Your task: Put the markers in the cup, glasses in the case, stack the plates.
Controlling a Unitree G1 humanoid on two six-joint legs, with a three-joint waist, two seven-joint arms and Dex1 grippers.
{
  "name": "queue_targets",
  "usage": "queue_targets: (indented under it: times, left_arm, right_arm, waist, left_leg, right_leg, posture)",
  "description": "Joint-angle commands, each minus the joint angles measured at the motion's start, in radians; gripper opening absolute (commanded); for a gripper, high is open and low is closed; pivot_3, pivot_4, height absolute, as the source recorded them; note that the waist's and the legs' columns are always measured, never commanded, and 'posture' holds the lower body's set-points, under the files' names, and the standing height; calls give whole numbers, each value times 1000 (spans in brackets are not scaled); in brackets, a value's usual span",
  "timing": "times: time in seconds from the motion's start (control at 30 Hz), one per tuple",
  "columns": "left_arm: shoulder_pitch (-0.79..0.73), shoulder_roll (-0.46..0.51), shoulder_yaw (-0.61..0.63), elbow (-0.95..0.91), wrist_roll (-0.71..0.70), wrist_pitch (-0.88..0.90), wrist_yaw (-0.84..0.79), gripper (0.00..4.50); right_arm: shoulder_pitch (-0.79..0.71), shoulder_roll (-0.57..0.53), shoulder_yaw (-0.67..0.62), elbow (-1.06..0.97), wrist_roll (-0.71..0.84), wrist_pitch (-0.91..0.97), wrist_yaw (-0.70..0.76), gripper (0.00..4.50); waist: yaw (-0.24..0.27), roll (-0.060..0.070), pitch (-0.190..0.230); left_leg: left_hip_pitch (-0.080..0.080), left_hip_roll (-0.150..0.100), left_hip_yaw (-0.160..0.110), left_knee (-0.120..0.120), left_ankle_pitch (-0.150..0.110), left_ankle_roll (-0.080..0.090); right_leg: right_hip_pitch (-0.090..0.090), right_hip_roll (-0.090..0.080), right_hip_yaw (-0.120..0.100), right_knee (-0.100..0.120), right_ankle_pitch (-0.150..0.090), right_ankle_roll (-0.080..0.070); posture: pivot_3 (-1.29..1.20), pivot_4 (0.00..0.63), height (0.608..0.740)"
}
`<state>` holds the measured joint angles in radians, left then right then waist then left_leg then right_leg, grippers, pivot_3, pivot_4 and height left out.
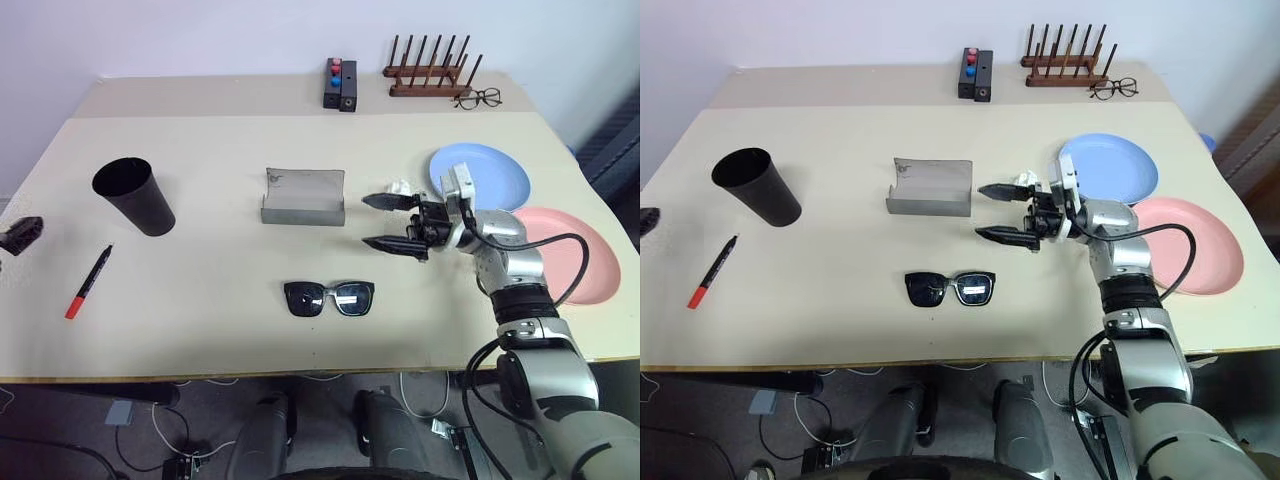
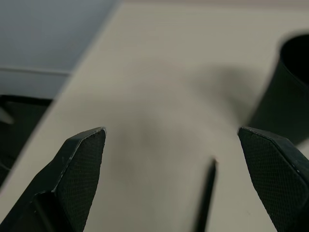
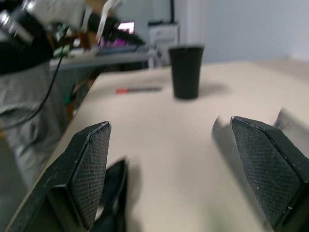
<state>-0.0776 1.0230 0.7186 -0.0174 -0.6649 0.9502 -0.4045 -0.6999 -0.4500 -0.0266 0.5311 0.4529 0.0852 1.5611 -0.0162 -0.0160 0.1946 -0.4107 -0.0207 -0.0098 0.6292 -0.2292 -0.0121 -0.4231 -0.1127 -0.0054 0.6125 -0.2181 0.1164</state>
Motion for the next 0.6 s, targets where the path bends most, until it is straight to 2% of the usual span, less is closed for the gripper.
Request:
queue_targets:
  times: [0.03, 0.2, 0.6]
  left_arm:
    - [3, 42, -48, 5, 35, -11, -68, 4438]
    - [-7, 44, -132, 22, 72, -16, -133, 4438]
    - [-70, 54, -240, 118, 178, 35, -138, 4438]
  right_arm:
    - [10, -32, 10, -73, 8, 10, 37, 4050]
    - [20, -62, 49, -108, 40, 26, 53, 4050]
    - [9, -7, 46, -149, 48, 40, 39, 4050]
  waist:
    - [-3, 0, 0]
    - [-5, 0, 0]
    - [0, -1, 0]
  left_leg:
    - [0, 0, 0, -1, 1, 1]
    - [0, 1, 2, -2, 1, 1]
    - [0, 1, 2, -1, 1, 1]
  right_leg:
    - [-1, 0, 0, 0, 0, 0]
    - [-2, 0, 1, 0, 0, -1]
    - [-2, -1, 1, 0, 0, -1]
  posture:
    - [0, 150, 740]
    - [0, 150, 740]
    - [0, 150, 740]
